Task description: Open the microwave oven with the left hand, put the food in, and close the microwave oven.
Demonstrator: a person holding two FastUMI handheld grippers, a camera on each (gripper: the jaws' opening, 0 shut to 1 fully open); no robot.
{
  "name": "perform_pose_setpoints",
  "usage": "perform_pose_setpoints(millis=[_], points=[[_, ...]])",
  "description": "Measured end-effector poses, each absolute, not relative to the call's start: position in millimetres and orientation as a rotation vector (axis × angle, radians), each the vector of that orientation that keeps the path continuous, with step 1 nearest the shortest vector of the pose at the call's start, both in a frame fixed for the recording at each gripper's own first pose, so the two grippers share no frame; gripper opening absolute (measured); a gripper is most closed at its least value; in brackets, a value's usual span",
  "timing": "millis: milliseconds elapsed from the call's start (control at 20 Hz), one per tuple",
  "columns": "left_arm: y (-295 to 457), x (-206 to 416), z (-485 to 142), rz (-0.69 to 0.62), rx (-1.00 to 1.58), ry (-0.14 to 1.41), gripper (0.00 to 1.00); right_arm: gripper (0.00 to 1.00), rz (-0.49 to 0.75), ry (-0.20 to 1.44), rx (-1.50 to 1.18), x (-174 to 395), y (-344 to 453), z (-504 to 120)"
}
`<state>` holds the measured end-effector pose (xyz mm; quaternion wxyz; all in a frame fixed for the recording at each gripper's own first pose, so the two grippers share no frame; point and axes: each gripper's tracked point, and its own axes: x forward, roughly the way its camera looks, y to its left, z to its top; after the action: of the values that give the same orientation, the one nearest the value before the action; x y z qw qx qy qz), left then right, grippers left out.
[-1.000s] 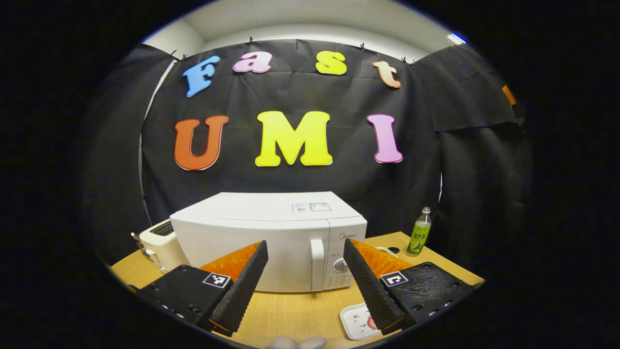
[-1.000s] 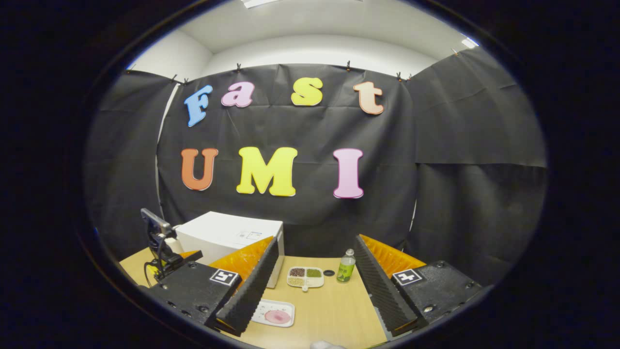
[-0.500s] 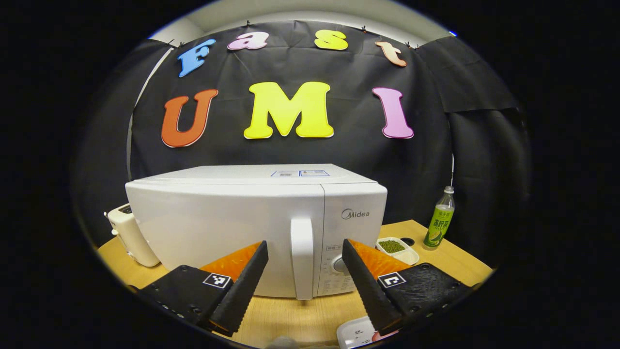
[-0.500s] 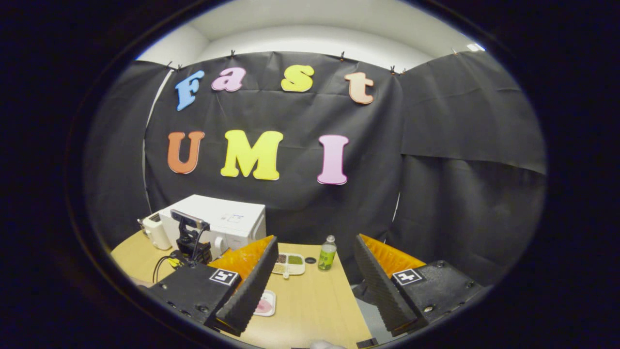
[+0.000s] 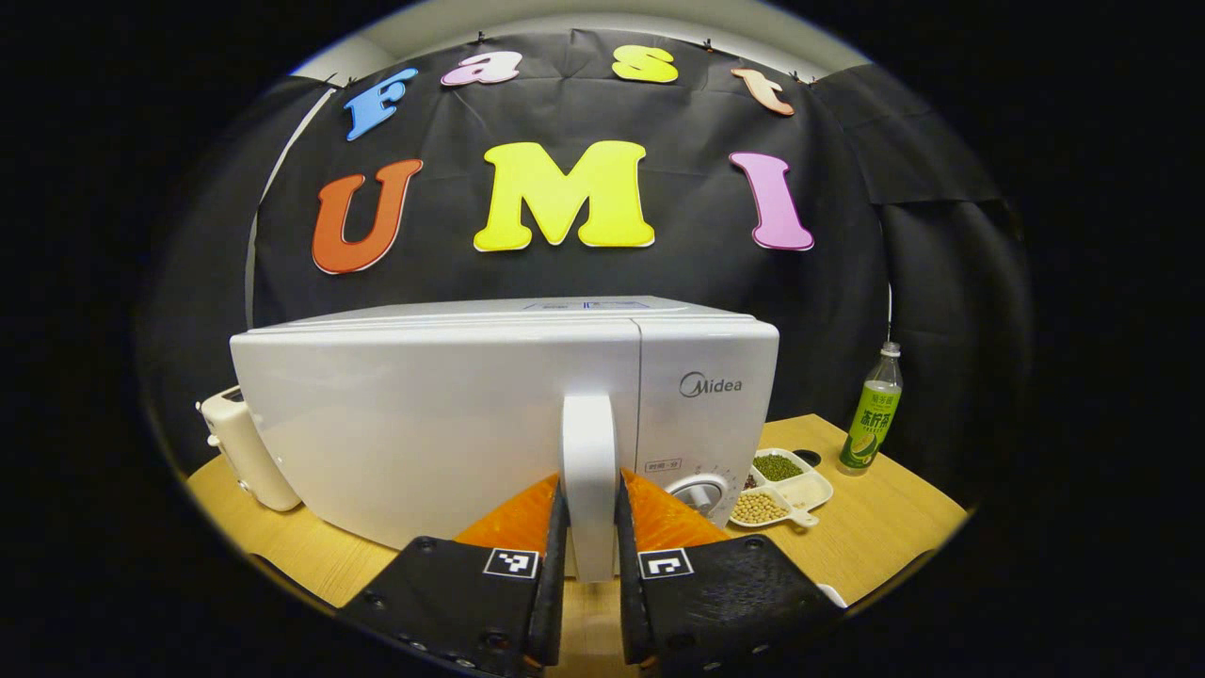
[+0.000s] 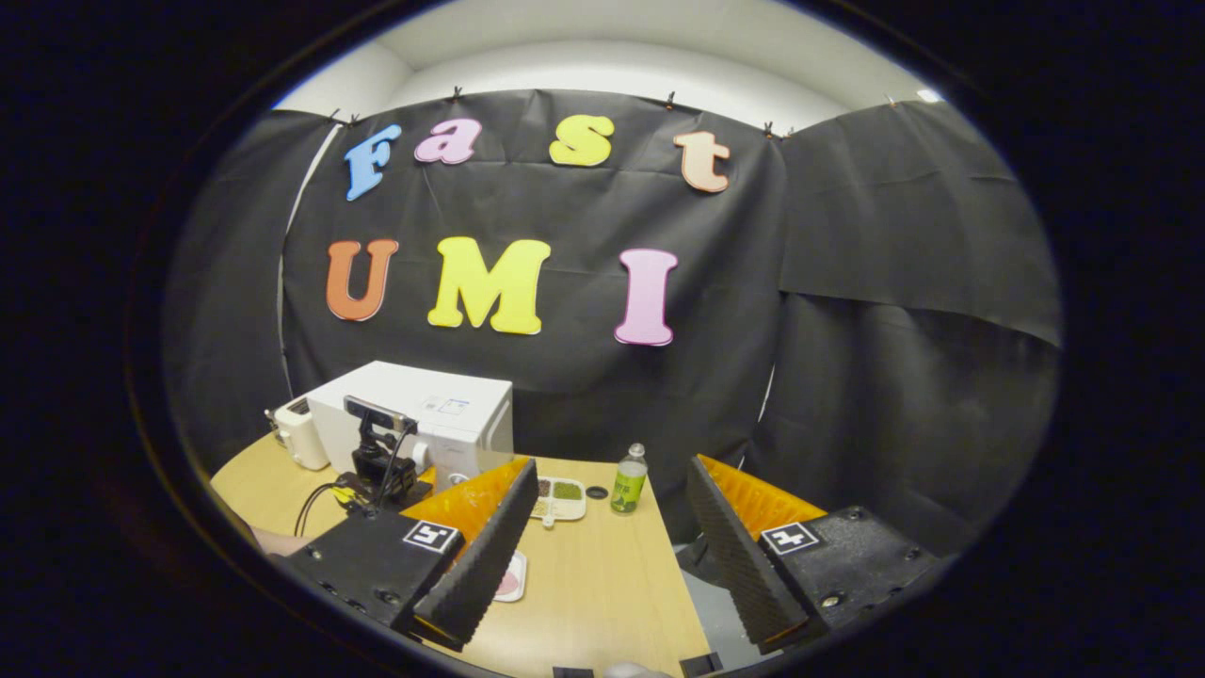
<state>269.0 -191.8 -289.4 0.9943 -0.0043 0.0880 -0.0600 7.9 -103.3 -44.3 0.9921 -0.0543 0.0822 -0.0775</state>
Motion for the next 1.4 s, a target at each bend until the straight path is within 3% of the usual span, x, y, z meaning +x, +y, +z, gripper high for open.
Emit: perform_pose_setpoints(millis=[50,250,350,400,750,900,950,1350,1400], points=[[-190.7,267.1,-286.2,-0.116,-0.015,0.170,0.22,0.96,-0.154,0.165,-0.109,8.1,-103.0,-43.8],[-190.7,266.9,-288.9,-0.121,0.003,0.169,0.09,1.00,-0.143,0.175,-0.100,9.7,-99.6,-45.6],[-190.7,267.7,-288.2,-0.127,0.001,0.170,0.09,0.96,-0.140,0.173,-0.096,10.4,-97.8,-43.7],[-191.1,266.0,-288.1,-0.130,-0.001,0.174,0.09,1.00,-0.139,0.172,-0.096,9.4,-95.6,-44.1],[-189.8,253.0,-287.2,-0.175,-0.029,0.200,0.09,1.00,-0.124,0.153,-0.100,15.0,-85.5,-34.3],[-182.1,227.7,-285.6,-0.188,0.009,0.144,0.09,0.96,-0.117,0.156,-0.107,19.1,-81.6,-36.6],[-180.0,218.7,-288.5,-0.198,-0.025,0.160,0.09,1.00,-0.106,0.161,-0.110,19.9,-77.6,-38.9],[-141.3,139.9,-290.3,-0.232,-0.022,0.193,0.09,0.97,-0.010,0.153,-0.113,28.2,-34.0,-44.2],[-135.5,132.4,-290.5,-0.226,-0.013,0.194,0.13,0.97,0.006,0.154,-0.114,27.2,-27.6,-46.4]])
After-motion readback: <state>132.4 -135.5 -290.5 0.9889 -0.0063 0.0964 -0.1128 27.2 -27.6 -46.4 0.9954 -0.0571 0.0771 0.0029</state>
